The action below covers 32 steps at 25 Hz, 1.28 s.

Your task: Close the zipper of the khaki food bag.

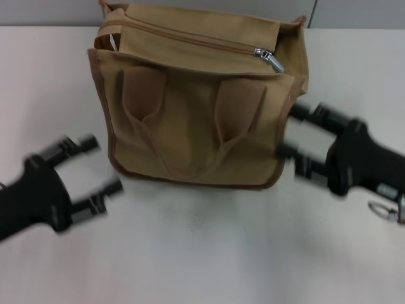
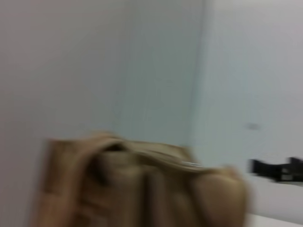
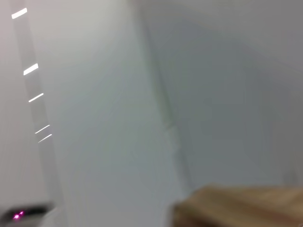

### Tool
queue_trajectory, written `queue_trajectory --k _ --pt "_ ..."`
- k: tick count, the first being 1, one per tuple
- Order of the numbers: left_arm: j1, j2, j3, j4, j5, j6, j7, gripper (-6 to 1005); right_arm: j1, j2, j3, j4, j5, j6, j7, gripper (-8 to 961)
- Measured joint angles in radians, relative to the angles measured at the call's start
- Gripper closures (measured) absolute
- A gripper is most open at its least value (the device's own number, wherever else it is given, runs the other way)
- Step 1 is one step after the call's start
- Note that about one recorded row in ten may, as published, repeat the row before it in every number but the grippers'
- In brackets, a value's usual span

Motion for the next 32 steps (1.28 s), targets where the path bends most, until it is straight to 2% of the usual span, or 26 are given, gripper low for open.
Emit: queue_trajectory --k 4,8,12,14,19,24,32 --pt "-0.001 -0.004 0.065 0.026 0.056 0.065 -0.005 188 -0.007 0.002 -0.207 -0.068 -0.002 -0.049 -0.006 309" --pt "-0.012 -0.01 0.081 0.03 0.063 0.06 0.007 188 -0.021 0.005 -0.242 -0.071 -0.002 -0.032 -0.032 152" --pt "-0.027 -0.011 0.157 0.05 0.103 0.044 0.013 188 -0.035 0.005 -0.263 -0.07 -0.004 -0.022 -0.031 137" --pt "-0.036 -0.023 0.18 0.074 0.164 0.027 0.017 188 -0.037 0.006 -0.311 -0.071 -0.005 -0.013 -0.031 133" --pt "-0.041 -0.037 0.183 0.077 0.175 0.001 0.017 188 -0.034 0.008 -0.395 -0.063 -0.005 0.033 -0.04 133" --pt "-0.033 -0.039 0.183 0.073 0.19 -0.008 0.018 188 -0.031 0.009 -0.411 -0.04 -0.005 0.084 -0.044 133" --pt "-0.037 -0.047 0.19 0.07 0.21 -0.025 0.018 188 -0.024 0.009 -0.412 -0.035 0.001 0.091 -0.044 133"
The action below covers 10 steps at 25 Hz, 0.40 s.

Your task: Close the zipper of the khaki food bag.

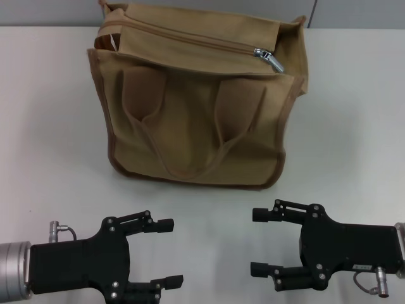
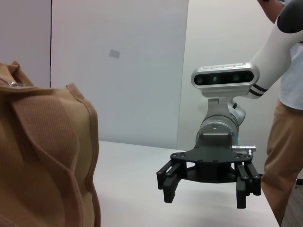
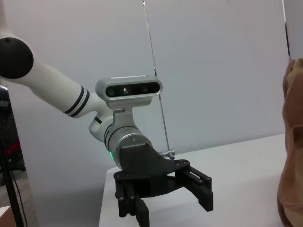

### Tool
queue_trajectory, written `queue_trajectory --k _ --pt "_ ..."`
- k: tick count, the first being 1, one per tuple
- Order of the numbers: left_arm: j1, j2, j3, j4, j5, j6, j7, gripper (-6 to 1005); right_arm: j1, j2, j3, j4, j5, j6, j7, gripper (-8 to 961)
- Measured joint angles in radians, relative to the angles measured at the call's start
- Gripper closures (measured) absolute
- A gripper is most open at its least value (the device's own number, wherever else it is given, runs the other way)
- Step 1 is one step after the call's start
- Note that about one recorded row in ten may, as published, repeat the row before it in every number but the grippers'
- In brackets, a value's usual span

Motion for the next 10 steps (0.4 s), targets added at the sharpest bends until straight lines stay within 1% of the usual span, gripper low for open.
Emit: queue_trajectory --k 6,10 --pt "0.0 -0.001 0.0 0.0 0.0 -0.001 0.0 188 0.001 0.0 0.011 0.0 0.003 0.002 -0.002 133" --pt "-0.003 -0.002 0.0 0.0 0.0 -0.003 0.001 188 -0.007 0.0 0.046 0.019 0.014 0.002 -0.038 133"
